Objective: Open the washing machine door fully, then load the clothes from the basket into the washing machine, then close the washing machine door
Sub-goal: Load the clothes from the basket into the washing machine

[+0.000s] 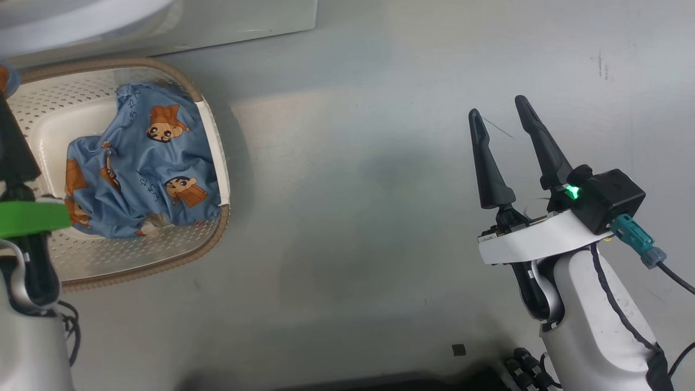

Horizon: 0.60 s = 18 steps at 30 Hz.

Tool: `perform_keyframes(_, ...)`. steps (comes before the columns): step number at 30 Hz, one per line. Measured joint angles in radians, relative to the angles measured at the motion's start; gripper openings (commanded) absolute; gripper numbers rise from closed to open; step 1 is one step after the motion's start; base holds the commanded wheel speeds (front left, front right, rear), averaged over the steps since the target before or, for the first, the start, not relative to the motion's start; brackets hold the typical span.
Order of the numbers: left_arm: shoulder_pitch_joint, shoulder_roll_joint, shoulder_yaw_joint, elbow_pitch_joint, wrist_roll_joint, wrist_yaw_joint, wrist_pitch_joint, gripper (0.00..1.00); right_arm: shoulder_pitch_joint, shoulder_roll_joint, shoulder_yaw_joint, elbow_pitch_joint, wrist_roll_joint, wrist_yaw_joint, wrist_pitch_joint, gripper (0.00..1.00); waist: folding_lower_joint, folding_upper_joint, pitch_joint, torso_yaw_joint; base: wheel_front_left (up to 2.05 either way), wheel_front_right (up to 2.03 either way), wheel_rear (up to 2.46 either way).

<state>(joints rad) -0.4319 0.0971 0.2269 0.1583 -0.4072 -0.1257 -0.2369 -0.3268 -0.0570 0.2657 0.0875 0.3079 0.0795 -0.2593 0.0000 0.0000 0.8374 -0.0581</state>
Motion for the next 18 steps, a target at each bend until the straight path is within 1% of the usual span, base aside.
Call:
perform_keyframes(8, -0.084, 0.044, 0.018, 0.053, -0.021, 0.000, 0.052, 1.00, -0.009, 0.000, 0.004, 0.000, 0.007, -0.002, 0.000, 1.00, 0.0000, 0.0000, 0.001, -0.011, 0.00, 0.00, 0.00)
perform_keyframes(14, -0.124, 0.057, 0.018, 0.089, -0.041, 0.000, 0.092, 1.00, -0.010, 0.000, 0.008, 0.001, 0.009, -0.003, 0.000, 1.00, 0.0000, 0.0000, 0.000, -0.017, 0.00, 0.00, 0.00)
perform_keyframes(15, -0.126, 0.061, 0.015, 0.092, -0.041, 0.000, 0.092, 0.71, -0.010, 0.000, 0.009, 0.001, 0.011, -0.003, 0.000, 1.00, 0.0000, 0.0000, 0.000, -0.018, 0.00, 0.00, 0.00)
perform_keyframes(16, -0.128, 0.065, 0.013, 0.094, -0.041, 0.000, 0.095, 0.18, -0.010, 0.000, 0.009, 0.001, 0.013, -0.003, 0.000, 1.00, 0.0000, 0.0000, 0.000, -0.019, 0.00, 0.00, 0.00)
perform_keyframes(17, -0.128, 0.067, 0.011, 0.094, -0.041, 0.000, 0.094, 0.00, -0.010, 0.000, 0.009, 0.001, 0.016, -0.003, 0.000, 1.00, 0.0000, 0.0000, -0.001, -0.019, 0.00, 0.00, 0.00)
perform_keyframes(18, -0.128, 0.069, 0.006, 0.095, -0.041, 0.000, 0.094, 0.00, -0.010, 0.000, 0.009, 0.001, 0.017, -0.003, 0.000, 1.00, 0.0000, 0.0000, -0.001, -0.019, 0.00, 0.00, 0.00)
